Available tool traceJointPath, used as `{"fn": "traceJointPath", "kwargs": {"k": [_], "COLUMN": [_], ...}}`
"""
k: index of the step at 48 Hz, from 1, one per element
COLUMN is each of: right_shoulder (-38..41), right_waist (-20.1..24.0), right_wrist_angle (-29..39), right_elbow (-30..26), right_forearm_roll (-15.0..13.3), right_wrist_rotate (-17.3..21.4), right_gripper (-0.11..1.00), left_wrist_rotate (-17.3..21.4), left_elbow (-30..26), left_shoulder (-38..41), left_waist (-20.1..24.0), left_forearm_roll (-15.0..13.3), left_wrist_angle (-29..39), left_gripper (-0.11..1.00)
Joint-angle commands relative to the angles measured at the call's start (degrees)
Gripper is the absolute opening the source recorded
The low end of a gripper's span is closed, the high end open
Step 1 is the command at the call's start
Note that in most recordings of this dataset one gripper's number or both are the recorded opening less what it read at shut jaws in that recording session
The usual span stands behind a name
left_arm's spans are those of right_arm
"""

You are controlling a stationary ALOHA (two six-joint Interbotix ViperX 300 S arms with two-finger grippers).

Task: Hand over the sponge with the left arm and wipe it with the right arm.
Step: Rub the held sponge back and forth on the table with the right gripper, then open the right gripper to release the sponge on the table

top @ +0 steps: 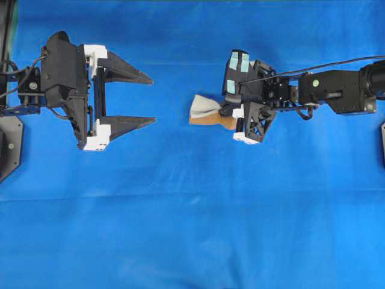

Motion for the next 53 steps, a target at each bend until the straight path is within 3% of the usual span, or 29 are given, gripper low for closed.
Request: {"fn": "traceJointPath", "kwargs": {"k": [1, 16, 24, 28, 53], "right_shoulder": [-0.53, -0.53, -1.14, -2.46, -18.19], "right_waist": [-0.18, 0.88, 1.23, 1.32, 4.04], "right_wrist_angle": [-0.88, -1.58, -0.44, 0.35, 8.17], "right_elbow": [-0.35, -0.62, -0.62, -0.53, 0.0], "right_forearm_roll": [-0.09, -0.09, -0.09, -0.09, -0.26], "right_wrist_rotate": [0.0, 0.09, 0.0, 0.09, -0.18], "right_gripper": [0.14, 0.14, 0.58, 0.72, 0.71], "left_wrist_rotate": [0.0, 0.0, 0.0, 0.0, 0.0], "left_elbow": [-0.53, -0.53, -0.53, -0.53, -0.53], "left_shoulder": [-0.44, -0.26, -0.26, -0.26, -0.26], "left_waist": [0.0, 0.0, 0.0, -0.09, -0.09], "left_forearm_roll": [-0.09, -0.09, 0.0, -0.09, -0.09], "left_wrist_angle": [-0.35, -0.35, -0.35, -0.35, -0.35], "left_gripper": [0.87, 0.87, 0.87, 0.87, 0.87]}}
